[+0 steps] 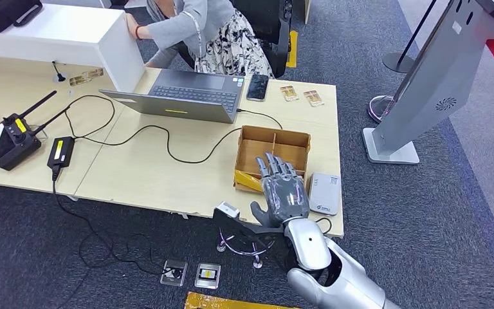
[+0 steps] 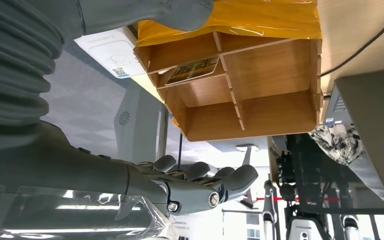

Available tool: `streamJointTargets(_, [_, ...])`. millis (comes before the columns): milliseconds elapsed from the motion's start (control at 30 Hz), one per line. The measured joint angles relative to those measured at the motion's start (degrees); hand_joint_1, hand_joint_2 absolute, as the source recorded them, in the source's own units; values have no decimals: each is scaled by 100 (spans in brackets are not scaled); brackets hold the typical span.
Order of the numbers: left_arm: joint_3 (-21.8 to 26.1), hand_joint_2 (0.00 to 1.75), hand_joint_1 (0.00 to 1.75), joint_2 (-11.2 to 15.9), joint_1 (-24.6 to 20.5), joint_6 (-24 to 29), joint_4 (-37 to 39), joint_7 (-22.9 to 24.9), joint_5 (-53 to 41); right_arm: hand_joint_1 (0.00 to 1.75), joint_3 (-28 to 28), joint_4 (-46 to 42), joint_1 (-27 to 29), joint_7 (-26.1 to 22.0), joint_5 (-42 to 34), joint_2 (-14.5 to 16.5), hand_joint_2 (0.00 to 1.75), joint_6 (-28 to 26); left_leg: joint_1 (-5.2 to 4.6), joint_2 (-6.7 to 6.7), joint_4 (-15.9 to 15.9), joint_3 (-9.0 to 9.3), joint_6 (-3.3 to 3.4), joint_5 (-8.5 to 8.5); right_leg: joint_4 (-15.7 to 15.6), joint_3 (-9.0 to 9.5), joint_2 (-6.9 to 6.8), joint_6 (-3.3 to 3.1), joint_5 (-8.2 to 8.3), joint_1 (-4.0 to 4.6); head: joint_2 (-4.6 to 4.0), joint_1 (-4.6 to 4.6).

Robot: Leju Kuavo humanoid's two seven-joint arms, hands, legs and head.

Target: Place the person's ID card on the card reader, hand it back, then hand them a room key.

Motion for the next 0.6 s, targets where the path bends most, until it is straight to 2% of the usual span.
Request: streamJointTargets(600, [0,0,0,-1,-1,-39,0,1,-61,0,2,625,-178,-96,53,159,175,-209,0,0,0,0,0,0,0,-1,1,0,0,0,0,0])
